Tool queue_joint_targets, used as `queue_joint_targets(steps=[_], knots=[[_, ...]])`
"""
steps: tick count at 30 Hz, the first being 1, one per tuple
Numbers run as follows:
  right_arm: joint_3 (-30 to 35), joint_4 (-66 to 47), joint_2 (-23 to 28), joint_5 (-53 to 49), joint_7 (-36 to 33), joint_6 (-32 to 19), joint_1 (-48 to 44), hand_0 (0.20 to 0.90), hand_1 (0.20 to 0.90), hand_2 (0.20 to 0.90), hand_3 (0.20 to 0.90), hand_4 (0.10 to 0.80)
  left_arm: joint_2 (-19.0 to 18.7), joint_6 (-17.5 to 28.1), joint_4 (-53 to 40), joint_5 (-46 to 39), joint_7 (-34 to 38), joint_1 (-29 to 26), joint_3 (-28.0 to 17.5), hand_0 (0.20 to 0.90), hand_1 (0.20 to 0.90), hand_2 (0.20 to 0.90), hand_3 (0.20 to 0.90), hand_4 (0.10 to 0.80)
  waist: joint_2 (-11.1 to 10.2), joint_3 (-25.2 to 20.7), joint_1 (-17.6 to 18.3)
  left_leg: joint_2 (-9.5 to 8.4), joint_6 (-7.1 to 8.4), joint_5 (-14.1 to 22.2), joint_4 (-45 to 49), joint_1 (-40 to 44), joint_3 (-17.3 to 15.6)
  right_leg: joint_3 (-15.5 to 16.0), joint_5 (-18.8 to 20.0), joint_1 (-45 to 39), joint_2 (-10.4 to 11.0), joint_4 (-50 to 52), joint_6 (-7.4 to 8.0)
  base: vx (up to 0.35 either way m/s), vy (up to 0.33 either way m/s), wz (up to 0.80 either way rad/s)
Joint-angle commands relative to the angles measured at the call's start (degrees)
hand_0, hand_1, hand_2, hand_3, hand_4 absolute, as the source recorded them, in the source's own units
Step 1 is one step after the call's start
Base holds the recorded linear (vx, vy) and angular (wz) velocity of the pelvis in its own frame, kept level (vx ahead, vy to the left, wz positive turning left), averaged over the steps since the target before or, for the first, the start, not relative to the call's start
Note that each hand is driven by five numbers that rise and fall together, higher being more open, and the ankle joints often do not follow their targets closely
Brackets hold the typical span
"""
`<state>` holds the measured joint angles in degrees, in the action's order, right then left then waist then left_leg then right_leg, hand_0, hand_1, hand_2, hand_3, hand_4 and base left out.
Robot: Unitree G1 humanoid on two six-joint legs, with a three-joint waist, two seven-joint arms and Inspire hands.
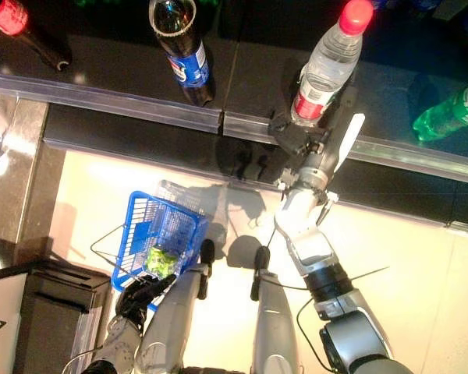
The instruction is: Pick up the drink and place into the basket.
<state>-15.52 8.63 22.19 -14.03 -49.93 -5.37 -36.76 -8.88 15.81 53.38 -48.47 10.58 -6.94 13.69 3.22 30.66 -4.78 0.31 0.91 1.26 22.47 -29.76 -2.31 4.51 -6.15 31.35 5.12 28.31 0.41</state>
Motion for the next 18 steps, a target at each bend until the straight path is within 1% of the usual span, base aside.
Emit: queue_joint_targets(steps=[1, 6, 7, 8, 9, 10, 18], knots=[[4.2, -6.2, 2.4, 0.5, -2.0, -3.2, -7.1, 0.9, 0.9, 0.9, 0.9, 0.8, 0.6, 4.5, -5.8, 0.1, -1.4, 4.2, 2.3, 0.3, 0.3, 0.3, 0.2, 0.1, -0.2, -0.9, 0.2, -2.34, -0.82, 0.2, 6.6, -2.5, 2.9, 3.3, 3.2, -2.3, 0.9, -4.2, -0.24, 0.0, 0.0, 0.0], [5.0, -3.6, 3.9, -0.8, -1.5, -2.7, -9.9, 0.9, 0.9, 0.9, 0.9, 0.8, 0.3, 4.3, -6.7, 0.1, -1.4, 3.7, 2.5, 0.3, 0.3, 0.3, 0.2, 0.1, 0.0, -0.9, -0.3, -2.74, -1.19, 1.0, 7.7, -3.4, 3.1, 3.6, 2.8, -1.6, 1.3, -3.0, -0.37, 0.01, 0.001, 0.06], [5.3, -2.6, 4.6, -0.8, -1.4, -2.4, -11.1, 0.806, 0.806, 0.806, 0.79, 0.69, 0.2, 4.1, -6.9, 0.2, -1.4, 3.5, 2.7, 0.3, 0.3, 0.3, 0.2, 0.1, 0.1, -0.9, -0.5, -2.97, -1.31, 1.2, 7.9, -3.5, 3.3, 3.7, 2.8, -1.3, 1.4, -2.5, -0.34, 0.008, -0.005, 0.05], [5.4, -2.2, 4.9, -0.8, -1.5, -2.1, -11.6, 0.806, 0.806, 0.806, 0.79, 0.69, 0.1, 3.9, -7.1, 0.3, -1.4, 3.5, 2.7, 0.3, 0.3, 0.3, 0.2, 0.1, 0.1, -0.9, -0.6, -3.05, -1.37, 1.3, 8.0, -3.6, 3.3, 3.7, 2.7, -1.2, 1.4, -2.3, -0.32, 0.002, -0.002, 0.04], [5.4, -1.9, 5.1, -0.8, -1.6, -1.8, -12.0, 0.578, 0.578, 0.578, 0.524, 0.424, 0.1, 3.8, -7.2, 0.4, -1.4, 3.4, 2.7, 0.3, 0.3, 0.3, 0.2, 0.1, 0.2, -0.9, -0.7, -3.11, -1.41, 1.3, 8.0, -3.7, 3.3, 3.7, 2.7, -1.1, 1.5, -2.2, -0.3, 0.0, 0.0, 0.0], [5.7, -0.6, 6.0, -0.9, -1.8, -2.0, -13.1, 0.3, 0.3, 0.3, 0.2, 0.1, -0.2, 3.7, -7.3, 0.3, -1.5, 3.3, 2.9, 0.3, 0.3, 0.3, 0.2, 0.1, 0.2, -0.9, -0.9, -3.26, -1.58, 1.7, 8.0, -3.7, 3.3, 3.7, 2.7, -0.9, 1.6, -1.9, -0.28, 0.0, 0.0, 0.0], [7.8, 1.4, 7.9, -3.3, -3.0, -2.9, -13.5, 0.3, 0.3, 0.3, 0.2, 0.1, -0.9, 4.3, -7.6, -0.1, -2.1, 3.8, 2.3, 0.3, 0.3, 0.3, 0.2, 0.1, 0.4, -0.9, -0.9, -3.71, -1.85, 2.2, 7.9, -3.3, 3.4, 3.7, 2.4, -0.8, 1.6, -1.1, -0.24, -0.026, -0.001, 0.05]])
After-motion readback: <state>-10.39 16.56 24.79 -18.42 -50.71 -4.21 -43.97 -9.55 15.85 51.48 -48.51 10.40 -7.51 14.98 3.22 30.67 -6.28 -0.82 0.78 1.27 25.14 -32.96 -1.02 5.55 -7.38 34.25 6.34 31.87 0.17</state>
